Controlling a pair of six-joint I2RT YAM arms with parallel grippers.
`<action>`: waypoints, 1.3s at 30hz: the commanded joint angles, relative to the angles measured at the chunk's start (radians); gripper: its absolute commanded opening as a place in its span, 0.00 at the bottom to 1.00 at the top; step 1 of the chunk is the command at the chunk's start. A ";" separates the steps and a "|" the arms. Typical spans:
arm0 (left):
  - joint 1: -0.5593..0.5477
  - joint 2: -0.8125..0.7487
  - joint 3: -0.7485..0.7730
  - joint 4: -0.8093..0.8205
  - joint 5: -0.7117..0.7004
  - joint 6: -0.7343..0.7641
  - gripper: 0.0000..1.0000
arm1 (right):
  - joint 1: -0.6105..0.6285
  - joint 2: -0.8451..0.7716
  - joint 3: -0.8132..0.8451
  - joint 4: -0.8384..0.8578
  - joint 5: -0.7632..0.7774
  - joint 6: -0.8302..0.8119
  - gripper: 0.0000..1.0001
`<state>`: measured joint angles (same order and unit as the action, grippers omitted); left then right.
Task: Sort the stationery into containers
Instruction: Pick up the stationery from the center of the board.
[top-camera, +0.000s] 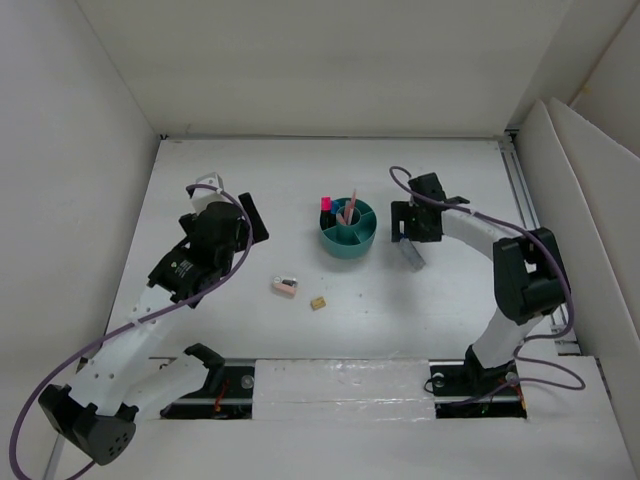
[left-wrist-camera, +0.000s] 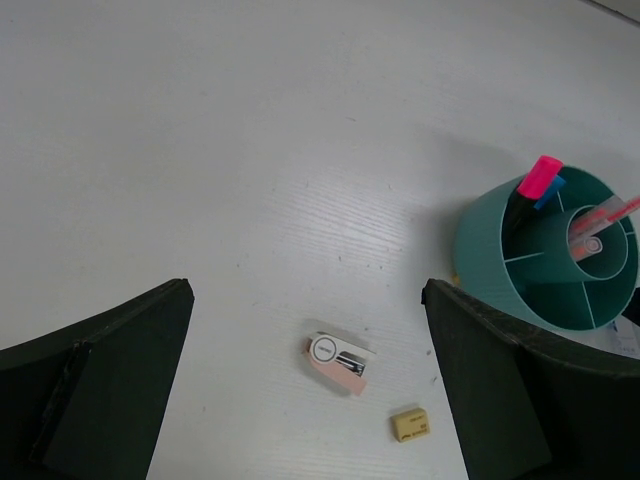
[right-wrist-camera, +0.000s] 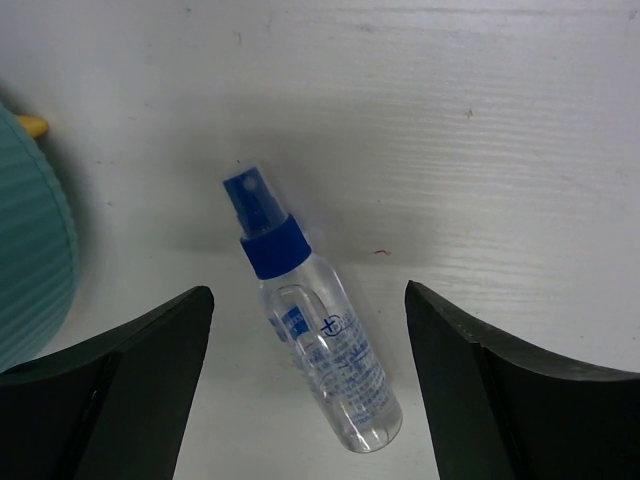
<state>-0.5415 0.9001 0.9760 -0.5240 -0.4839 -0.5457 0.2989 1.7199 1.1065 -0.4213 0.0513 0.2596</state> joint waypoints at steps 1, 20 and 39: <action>0.000 -0.006 -0.005 0.013 0.005 0.018 1.00 | 0.022 0.010 0.039 -0.057 0.070 -0.019 0.83; 0.000 -0.015 -0.005 0.022 0.024 0.027 1.00 | 0.089 0.061 0.039 -0.114 0.174 -0.010 0.49; 0.000 -0.006 -0.005 0.032 0.024 0.027 1.00 | 0.016 -0.098 0.151 0.039 0.026 0.035 0.00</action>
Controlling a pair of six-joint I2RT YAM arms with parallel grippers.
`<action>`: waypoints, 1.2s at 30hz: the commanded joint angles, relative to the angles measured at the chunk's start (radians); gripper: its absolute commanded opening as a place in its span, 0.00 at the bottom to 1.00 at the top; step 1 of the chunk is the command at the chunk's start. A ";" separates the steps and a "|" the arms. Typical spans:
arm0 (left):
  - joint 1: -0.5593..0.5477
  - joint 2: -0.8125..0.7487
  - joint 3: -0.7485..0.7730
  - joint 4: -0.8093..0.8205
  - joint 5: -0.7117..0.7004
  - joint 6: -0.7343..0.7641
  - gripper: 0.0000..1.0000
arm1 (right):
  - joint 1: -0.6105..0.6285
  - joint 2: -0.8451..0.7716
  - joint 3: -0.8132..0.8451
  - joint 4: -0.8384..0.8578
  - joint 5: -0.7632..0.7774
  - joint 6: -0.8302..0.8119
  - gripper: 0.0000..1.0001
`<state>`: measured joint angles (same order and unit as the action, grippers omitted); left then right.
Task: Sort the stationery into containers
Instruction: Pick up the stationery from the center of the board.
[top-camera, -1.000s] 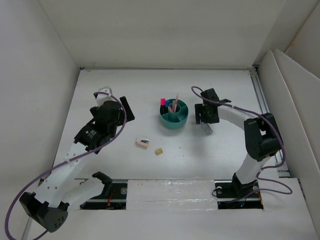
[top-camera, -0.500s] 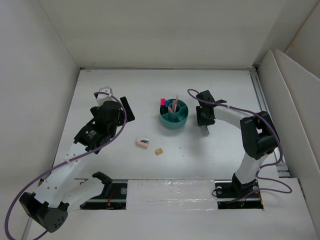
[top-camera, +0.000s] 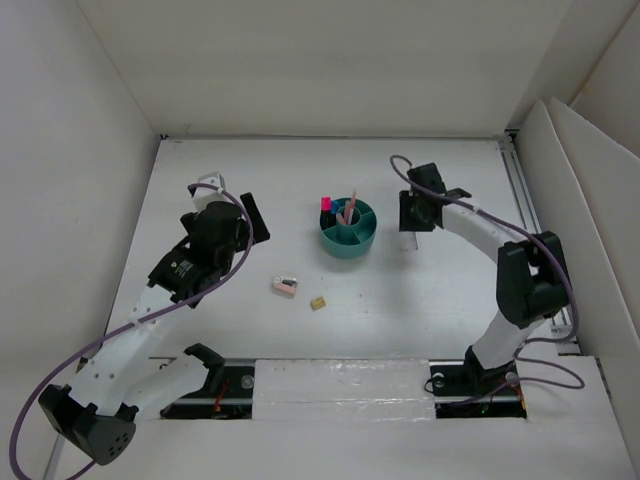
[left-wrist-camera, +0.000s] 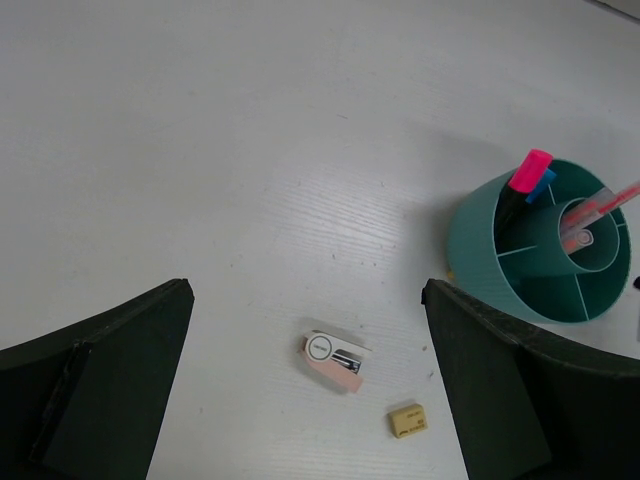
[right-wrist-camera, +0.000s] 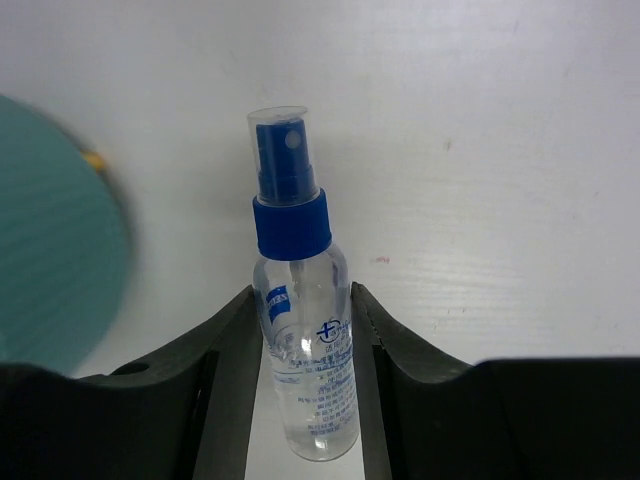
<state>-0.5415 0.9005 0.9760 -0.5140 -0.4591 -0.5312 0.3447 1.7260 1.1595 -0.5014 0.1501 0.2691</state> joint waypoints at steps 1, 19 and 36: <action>0.000 -0.006 -0.005 0.022 -0.001 0.013 1.00 | -0.039 -0.118 0.112 0.145 -0.110 0.038 0.00; 0.000 -0.045 -0.014 0.049 -0.010 0.022 1.00 | -0.124 -0.065 0.051 1.367 -0.949 0.271 0.00; 0.000 -0.035 -0.023 0.077 0.020 0.040 1.00 | -0.142 0.030 -0.216 1.735 -0.807 0.358 0.00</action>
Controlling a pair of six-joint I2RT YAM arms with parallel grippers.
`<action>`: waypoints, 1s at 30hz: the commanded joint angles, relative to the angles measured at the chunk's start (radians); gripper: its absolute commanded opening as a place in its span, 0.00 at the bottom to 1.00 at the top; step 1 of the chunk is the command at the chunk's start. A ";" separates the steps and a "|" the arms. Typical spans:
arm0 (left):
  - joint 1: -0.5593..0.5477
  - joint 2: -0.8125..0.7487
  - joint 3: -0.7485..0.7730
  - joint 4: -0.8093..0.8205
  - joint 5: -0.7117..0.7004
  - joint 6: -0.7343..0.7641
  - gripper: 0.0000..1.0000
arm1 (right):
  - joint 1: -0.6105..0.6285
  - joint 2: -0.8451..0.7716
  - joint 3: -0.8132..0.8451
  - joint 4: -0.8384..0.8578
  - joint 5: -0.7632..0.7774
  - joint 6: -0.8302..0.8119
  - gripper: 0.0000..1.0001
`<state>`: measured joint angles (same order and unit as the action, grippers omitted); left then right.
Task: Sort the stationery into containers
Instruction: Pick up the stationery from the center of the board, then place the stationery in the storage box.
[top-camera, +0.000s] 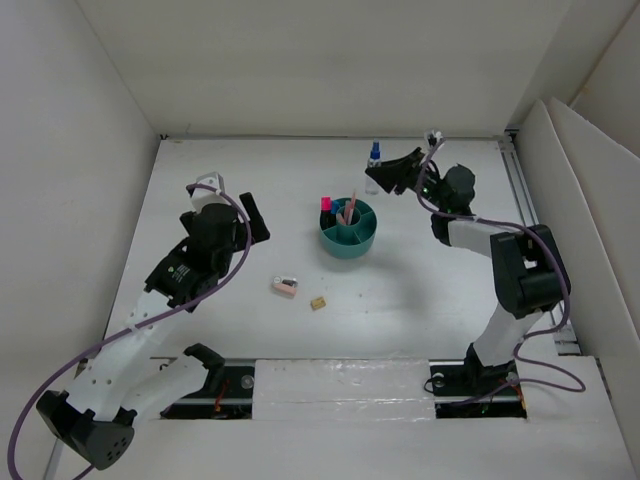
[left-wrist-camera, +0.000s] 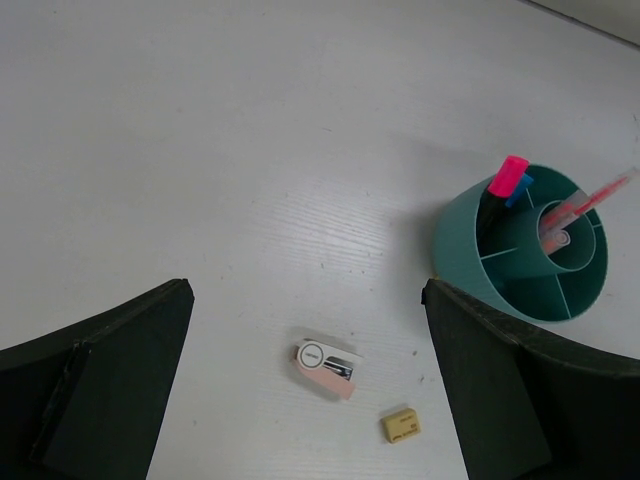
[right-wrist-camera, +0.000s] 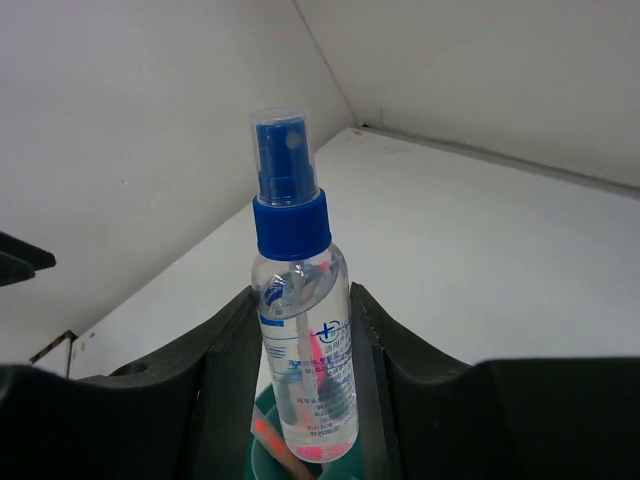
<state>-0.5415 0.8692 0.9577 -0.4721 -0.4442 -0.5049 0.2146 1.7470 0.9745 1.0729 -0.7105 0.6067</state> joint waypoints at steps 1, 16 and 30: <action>0.000 -0.004 -0.005 0.035 0.016 0.014 1.00 | -0.012 0.009 -0.055 0.174 0.066 0.031 0.00; 0.000 -0.013 -0.005 0.044 0.035 0.023 1.00 | -0.012 0.095 -0.091 0.239 0.161 0.061 0.00; 0.000 -0.024 -0.014 0.072 0.102 0.051 1.00 | 0.015 0.180 -0.034 0.285 0.140 0.102 0.00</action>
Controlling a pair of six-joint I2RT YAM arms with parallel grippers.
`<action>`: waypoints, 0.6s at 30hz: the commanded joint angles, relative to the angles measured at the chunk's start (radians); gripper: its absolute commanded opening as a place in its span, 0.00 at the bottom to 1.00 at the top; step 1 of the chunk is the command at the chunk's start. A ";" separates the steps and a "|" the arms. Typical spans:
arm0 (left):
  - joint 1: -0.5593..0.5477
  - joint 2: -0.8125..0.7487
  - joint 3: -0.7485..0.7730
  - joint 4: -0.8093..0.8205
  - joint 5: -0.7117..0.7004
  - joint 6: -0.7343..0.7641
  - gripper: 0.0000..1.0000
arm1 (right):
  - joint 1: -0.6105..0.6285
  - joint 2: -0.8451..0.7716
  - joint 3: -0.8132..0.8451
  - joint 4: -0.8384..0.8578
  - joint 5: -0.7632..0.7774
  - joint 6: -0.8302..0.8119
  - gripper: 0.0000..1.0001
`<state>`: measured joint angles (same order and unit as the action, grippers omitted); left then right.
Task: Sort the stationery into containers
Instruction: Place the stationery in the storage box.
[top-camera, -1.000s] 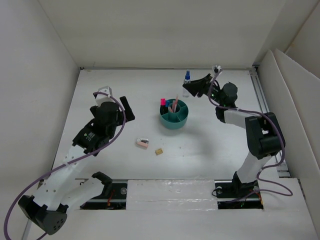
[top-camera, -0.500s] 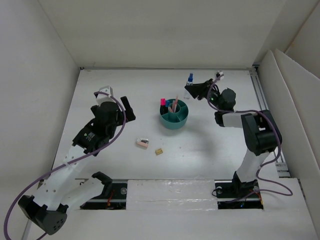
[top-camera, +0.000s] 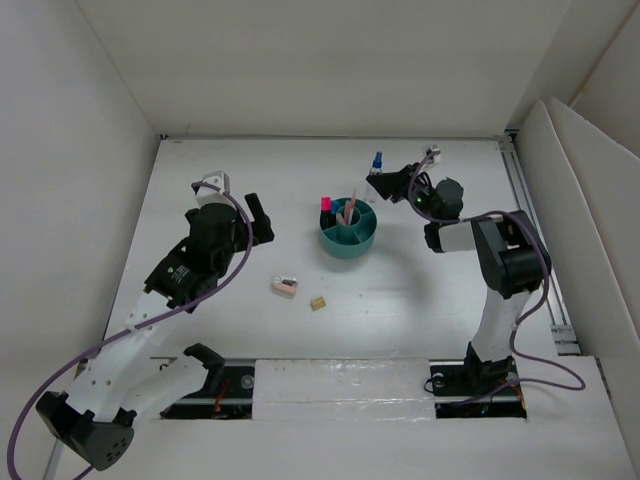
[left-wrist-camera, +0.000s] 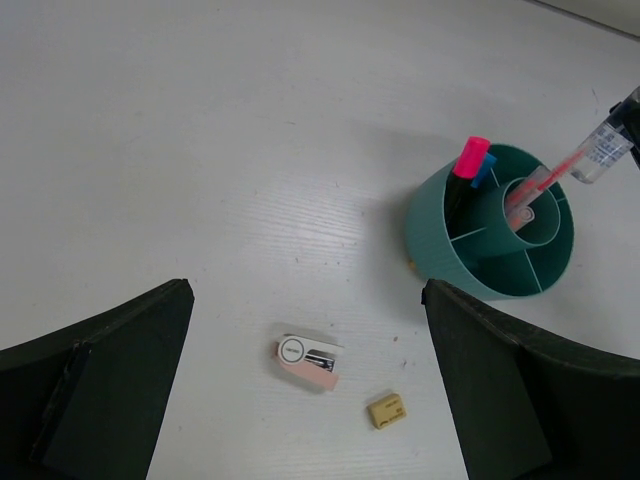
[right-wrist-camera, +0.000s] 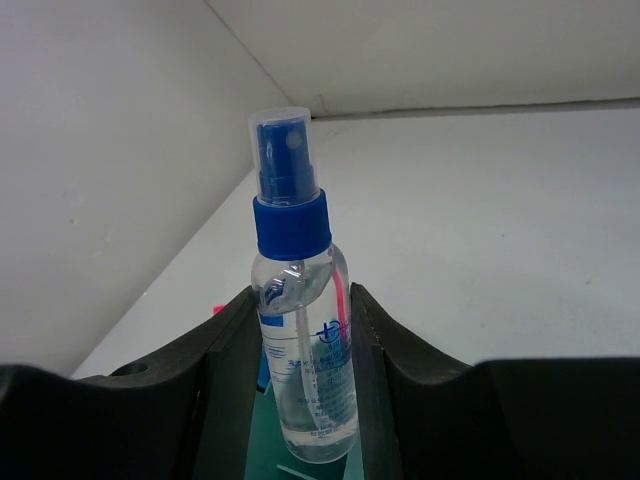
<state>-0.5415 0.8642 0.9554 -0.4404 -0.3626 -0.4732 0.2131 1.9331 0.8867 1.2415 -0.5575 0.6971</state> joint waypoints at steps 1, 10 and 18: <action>0.000 -0.019 -0.012 0.040 0.021 0.019 1.00 | 0.017 -0.006 0.054 0.116 -0.013 0.012 0.00; 0.000 -0.028 -0.012 0.040 0.030 0.019 1.00 | 0.046 0.033 0.067 0.116 -0.022 0.012 0.00; 0.000 -0.028 -0.012 0.040 0.030 0.028 1.00 | 0.077 0.043 0.058 0.125 -0.022 0.012 0.00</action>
<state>-0.5415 0.8532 0.9550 -0.4358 -0.3393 -0.4599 0.2680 1.9827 0.9211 1.2499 -0.5655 0.7063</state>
